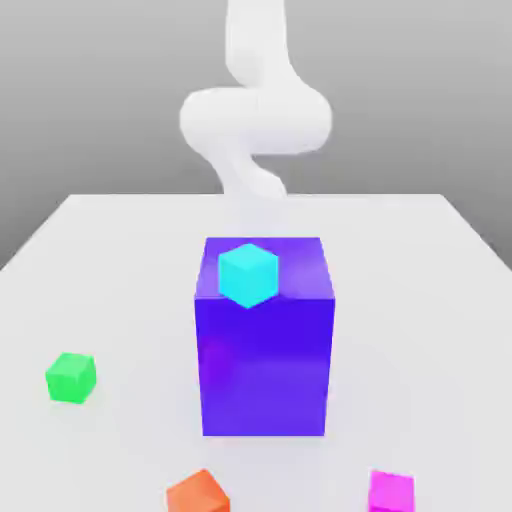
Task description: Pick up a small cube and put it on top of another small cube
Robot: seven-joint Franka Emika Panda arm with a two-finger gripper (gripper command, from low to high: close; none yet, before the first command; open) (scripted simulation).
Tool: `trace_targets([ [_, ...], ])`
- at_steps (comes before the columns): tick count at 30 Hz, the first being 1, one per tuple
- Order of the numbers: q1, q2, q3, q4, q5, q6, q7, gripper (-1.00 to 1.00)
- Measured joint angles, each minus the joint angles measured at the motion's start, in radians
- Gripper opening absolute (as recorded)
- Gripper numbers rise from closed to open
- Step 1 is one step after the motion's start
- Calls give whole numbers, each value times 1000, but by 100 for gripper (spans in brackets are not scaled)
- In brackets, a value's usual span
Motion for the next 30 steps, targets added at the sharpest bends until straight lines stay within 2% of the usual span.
trace_targets([
  [10,214,372,-117,1,153,94,-434,0],
  [18,302,661,-116,0,240,172,-753,0],
  [24,332,861,-93,-5,216,245,-929,0],
  [30,366,1040,-92,-13,92,330,-1029,0],
])
